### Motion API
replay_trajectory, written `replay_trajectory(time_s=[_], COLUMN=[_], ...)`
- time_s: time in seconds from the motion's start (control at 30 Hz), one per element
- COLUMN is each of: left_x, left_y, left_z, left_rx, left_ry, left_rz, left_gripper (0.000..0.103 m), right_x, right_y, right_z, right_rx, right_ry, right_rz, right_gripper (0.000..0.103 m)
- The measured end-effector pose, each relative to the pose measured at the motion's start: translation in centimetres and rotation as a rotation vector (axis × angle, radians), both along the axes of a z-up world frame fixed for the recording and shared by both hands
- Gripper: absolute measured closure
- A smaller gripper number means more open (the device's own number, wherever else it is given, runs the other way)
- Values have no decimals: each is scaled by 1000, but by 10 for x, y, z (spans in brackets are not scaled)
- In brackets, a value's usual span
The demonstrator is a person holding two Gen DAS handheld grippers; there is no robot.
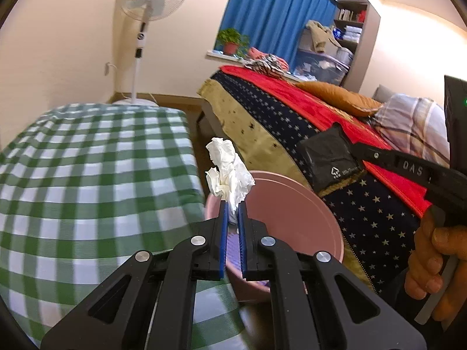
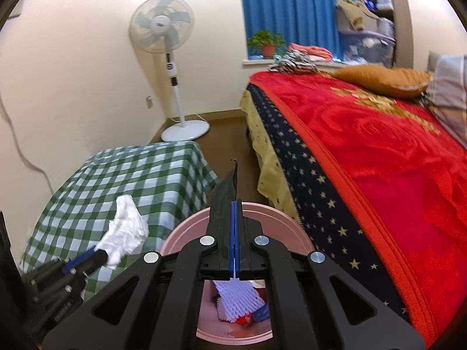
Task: Collect trash
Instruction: 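Carry the black pouch and white tissue with both tools over the pink bin, then open the left tool over the bin while the right tool releases the black pouch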
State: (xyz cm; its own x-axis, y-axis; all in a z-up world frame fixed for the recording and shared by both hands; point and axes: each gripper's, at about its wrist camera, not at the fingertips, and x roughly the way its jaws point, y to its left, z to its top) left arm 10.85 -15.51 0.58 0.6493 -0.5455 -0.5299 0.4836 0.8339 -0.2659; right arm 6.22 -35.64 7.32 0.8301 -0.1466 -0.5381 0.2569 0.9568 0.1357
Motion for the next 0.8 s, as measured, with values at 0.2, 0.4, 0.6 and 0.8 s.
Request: replay_trajectory(time_s=[0.2, 0.4, 0.6, 0.8], left_x=[8, 14, 15, 2], left_y=[-25, -37, -31, -4], left_z=[-12, -21, -16, 11], left_rx=[-2, -13, -29, -34], left_ry=[24, 58, 49, -8], left_rz=[-36, -73, -69, -24], left_gripper=[96, 85, 46, 33], right_x=[3, 9, 2, -12], right_y=[-9, -15, -20, -13], right_z=[-7, -12, -10, -6], right_rx=[-7, -3, 10, 30], right_ry=[20, 47, 28, -1], right_rz=[-39, -80, -128, -109], right_gripper=[103, 100, 35, 15])
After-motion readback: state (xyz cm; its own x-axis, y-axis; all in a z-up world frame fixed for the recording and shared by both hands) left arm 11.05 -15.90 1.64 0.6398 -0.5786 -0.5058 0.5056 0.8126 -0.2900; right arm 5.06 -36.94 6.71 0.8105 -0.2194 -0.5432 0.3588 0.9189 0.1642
